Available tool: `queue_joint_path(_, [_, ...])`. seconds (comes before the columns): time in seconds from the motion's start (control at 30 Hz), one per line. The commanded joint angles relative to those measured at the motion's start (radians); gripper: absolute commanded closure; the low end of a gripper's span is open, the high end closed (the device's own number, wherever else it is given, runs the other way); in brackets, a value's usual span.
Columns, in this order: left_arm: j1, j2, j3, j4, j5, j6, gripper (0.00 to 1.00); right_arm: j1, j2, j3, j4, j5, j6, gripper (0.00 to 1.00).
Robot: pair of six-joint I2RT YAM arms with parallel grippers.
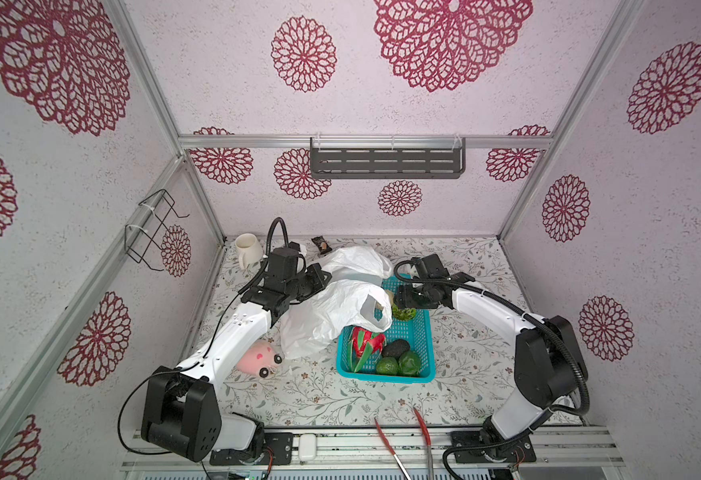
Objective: Place the fruits into the plastic bag
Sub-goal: 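Move the right gripper back into the basket and grasp the green custard apple, then carry the green custard apple into the bag and open the right gripper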
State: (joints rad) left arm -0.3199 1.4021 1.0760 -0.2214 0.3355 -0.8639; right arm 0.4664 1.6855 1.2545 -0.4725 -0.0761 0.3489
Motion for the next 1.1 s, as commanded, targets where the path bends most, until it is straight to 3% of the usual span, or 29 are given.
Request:
queue_joint_path(0.0, [0.001,-0.006,-0.002,0.031,0.002,0.008,1.0,0.01,0.021,0.038,-0.035,0.038,-0.026,0.2])
queue_joint_path(0.67, [0.001,-0.006,-0.015,0.04,0.005,0.013,1.0,0.086,0.197,0.041,-0.012,0.05,0.009,0.16])
queue_joint_path(0.77, [0.001,-0.008,-0.017,0.04,0.004,0.014,1.0,0.087,0.184,0.03,0.003,0.049,0.006,0.23])
queue_joint_path(0.9, [0.001,-0.009,-0.017,0.039,0.008,0.016,1.0,0.086,0.095,-0.006,0.032,0.087,0.002,0.46])
queue_joint_path(1.07, [0.002,-0.012,-0.014,0.039,0.016,0.023,1.0,0.079,-0.089,-0.082,0.081,0.12,-0.013,0.48])
